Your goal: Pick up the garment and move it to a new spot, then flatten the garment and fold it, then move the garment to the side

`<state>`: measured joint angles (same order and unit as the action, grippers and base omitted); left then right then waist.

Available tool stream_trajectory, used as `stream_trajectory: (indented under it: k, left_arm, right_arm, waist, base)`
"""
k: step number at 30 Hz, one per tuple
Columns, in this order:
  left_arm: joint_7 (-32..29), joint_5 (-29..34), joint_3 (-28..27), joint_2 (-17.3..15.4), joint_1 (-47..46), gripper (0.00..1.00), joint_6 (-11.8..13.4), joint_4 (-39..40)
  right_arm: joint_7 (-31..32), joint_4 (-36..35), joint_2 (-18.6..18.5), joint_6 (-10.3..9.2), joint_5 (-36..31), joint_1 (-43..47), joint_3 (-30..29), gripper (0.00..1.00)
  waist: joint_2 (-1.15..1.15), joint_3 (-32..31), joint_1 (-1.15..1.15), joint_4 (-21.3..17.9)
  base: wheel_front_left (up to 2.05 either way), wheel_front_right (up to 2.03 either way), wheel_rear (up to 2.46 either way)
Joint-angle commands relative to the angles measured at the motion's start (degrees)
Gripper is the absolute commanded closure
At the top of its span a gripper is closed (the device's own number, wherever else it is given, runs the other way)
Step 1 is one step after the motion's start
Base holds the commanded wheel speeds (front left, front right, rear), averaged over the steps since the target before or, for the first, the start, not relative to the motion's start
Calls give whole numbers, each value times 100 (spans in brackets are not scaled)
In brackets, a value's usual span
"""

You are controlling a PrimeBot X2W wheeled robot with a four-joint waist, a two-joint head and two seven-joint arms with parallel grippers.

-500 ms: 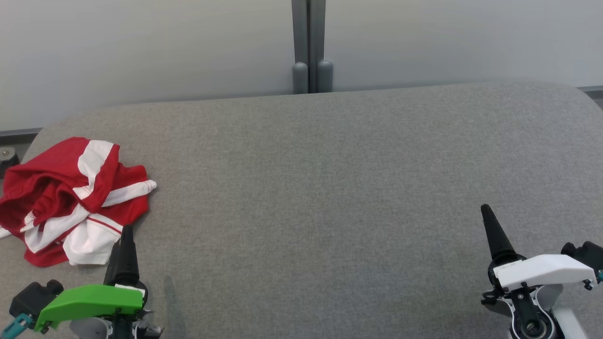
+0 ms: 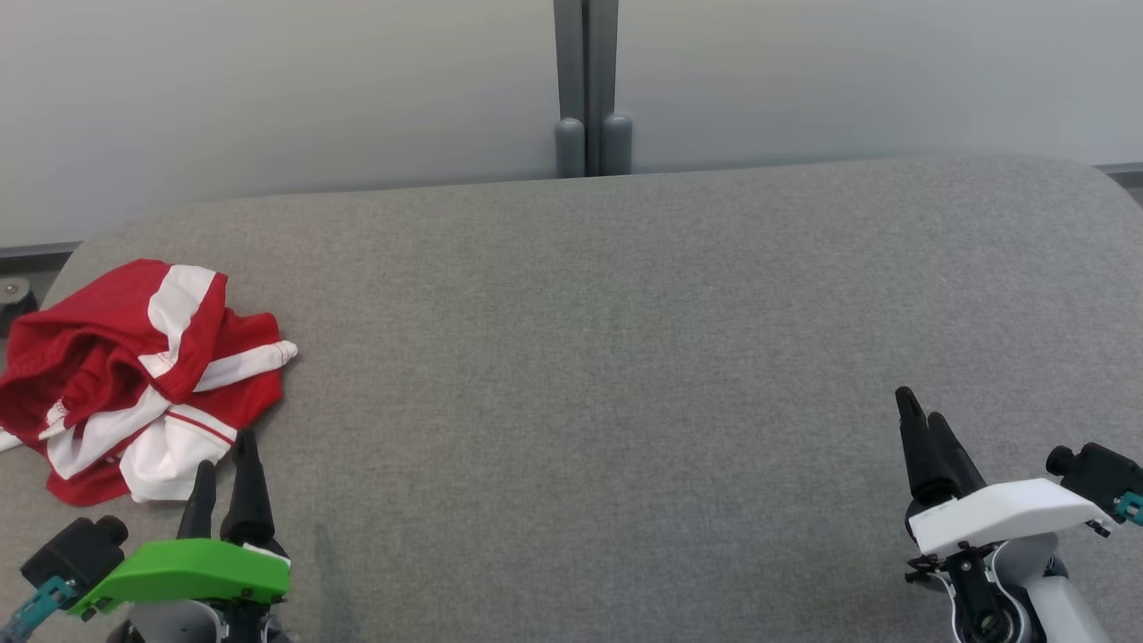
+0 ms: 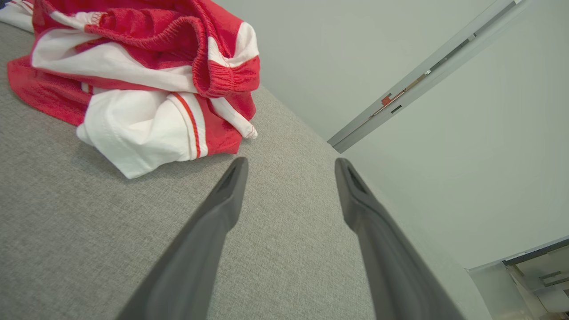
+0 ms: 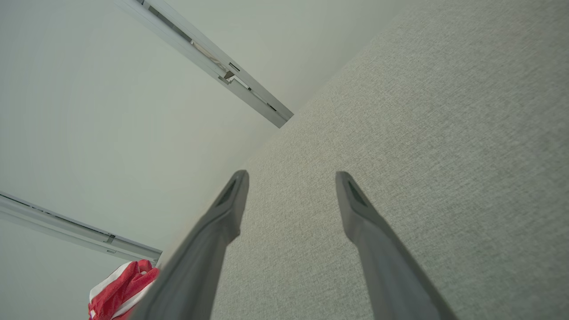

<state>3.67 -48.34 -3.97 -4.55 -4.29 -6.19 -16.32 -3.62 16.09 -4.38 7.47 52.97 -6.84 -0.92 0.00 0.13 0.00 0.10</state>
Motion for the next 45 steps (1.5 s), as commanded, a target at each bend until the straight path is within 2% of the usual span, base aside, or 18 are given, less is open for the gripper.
stream_trajectory:
  k: [1, 17, 27, 45]
  left_arm:
    - [63, 249, 18, -98, -91, 0, 9, 56]
    - [345, 1556, 506, -323, -154, 0, 215, 19]
    - [499, 2118, 675, -418, -139, 0, 400, 6]
    - [747, 3074, 955, -497, -77, 0, 499, -77]
  right_arm:
    - [-59, -73, -56, 2, -212, -159, 31, 0]
    - [-345, -87, -70, 3, -1610, -165, 149, 0]
    - [-502, -78, -72, 3, -2277, -173, 211, 0]
    - [-751, -21, -9, 3, -3375, -136, 214, 0]
  waist:
    - [0, 3, 0, -1]
    - [0, 31, 0, -25]
    - [0, 35, 0, -23]
    - [0, 25, 0, -28]
  base:
    - [0, 0, 0]
    - [0, 0, 0]
    - [0, 0, 0]
    - [0, 0, 0]
